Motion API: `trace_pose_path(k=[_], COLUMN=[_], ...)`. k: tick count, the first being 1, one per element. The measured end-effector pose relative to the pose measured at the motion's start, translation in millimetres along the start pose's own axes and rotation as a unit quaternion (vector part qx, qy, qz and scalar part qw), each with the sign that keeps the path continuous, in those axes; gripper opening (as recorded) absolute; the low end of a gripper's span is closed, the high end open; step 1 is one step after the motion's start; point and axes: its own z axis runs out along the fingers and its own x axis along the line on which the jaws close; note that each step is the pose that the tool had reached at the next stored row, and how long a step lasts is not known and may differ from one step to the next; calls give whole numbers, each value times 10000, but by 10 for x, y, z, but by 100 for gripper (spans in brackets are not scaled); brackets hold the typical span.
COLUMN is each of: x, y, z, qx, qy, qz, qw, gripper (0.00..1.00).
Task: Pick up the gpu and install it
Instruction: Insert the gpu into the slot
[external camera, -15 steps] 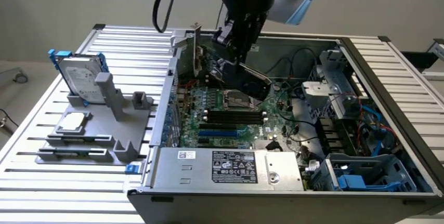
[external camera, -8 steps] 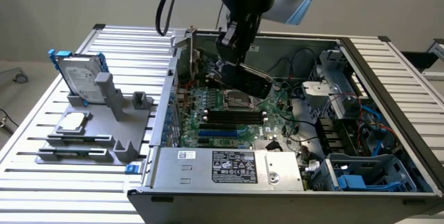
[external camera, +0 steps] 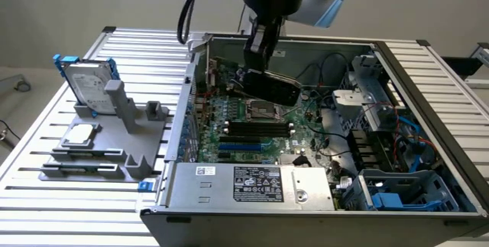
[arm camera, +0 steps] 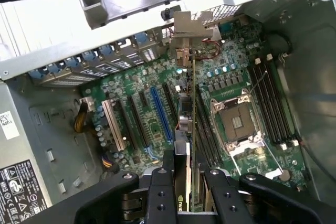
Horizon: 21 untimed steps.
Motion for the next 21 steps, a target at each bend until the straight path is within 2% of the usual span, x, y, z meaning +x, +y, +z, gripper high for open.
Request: trace_pose_path(k=[5, 10, 15, 19, 21], x=[0, 0, 1, 1, 1], y=[-1, -2, -5, -8, -8], z=[12, 52, 112, 164, 182], qx=[-3, -5, -7, -6, -9], qy=[23, 44, 65, 80, 71], qz=[-460, -908, -1362, -1714, -1825], qw=[9989, 9959, 9907, 9852, 9832], gripper=[26, 26, 26, 26, 26])
